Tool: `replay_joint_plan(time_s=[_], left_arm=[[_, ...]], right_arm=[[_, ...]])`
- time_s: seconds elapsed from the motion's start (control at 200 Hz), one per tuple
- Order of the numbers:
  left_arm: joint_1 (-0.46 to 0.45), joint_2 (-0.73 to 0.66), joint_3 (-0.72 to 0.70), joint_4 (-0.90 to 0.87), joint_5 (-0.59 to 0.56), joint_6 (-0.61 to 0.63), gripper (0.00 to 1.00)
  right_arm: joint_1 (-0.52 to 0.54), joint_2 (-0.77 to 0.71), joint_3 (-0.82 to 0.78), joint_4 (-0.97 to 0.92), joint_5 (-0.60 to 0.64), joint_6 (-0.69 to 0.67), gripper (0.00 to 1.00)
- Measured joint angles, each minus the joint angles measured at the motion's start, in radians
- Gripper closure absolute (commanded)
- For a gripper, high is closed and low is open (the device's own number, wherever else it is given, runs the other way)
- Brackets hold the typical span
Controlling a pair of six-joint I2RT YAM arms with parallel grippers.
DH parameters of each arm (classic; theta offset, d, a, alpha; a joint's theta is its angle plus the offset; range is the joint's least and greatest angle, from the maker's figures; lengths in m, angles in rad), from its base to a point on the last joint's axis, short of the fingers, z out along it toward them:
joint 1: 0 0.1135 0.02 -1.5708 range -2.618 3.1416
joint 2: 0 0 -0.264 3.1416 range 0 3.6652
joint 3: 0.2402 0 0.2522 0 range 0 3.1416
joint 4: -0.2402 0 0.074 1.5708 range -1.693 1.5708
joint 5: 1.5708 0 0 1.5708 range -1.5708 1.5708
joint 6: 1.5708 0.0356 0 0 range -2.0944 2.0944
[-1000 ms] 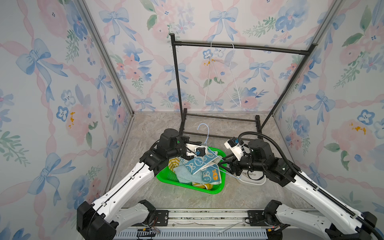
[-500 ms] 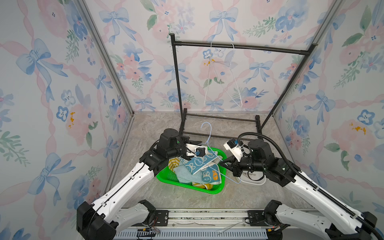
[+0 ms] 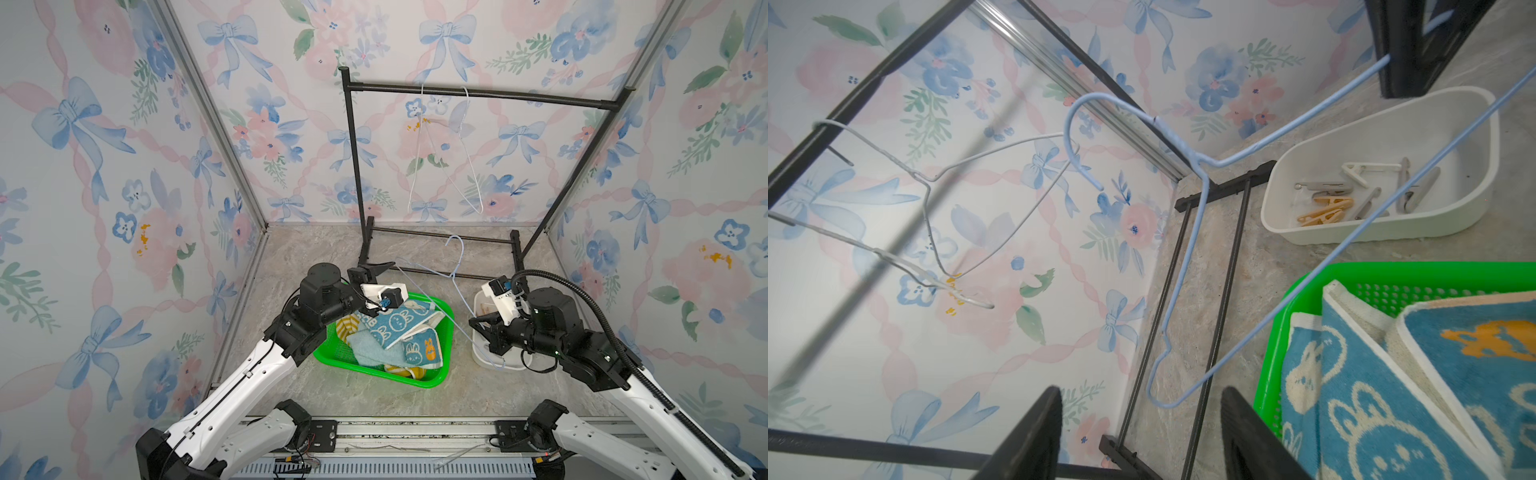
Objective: Remove the clothespins securing towels to the hanger
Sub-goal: Place the hanger on the clothesline.
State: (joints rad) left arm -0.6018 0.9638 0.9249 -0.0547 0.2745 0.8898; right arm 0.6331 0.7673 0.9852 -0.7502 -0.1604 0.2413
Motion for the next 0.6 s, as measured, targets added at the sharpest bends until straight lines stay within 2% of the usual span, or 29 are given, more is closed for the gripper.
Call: replay_joint_plan(time_s=[0.34,0.6], left_arm=[[0.010,-0.061,-0.164,0.048,-0.204,-0.092,0.37],[0.014,-0.132,-0.294,0.048,-0.269,-0.146,0.37]], right_arm=[[-0.214,-0.105,0.000,-0.110,0.087,0.059,1.00],[-0.344,-0.026,0.069,-0.108,0.086,0.041,1.00]])
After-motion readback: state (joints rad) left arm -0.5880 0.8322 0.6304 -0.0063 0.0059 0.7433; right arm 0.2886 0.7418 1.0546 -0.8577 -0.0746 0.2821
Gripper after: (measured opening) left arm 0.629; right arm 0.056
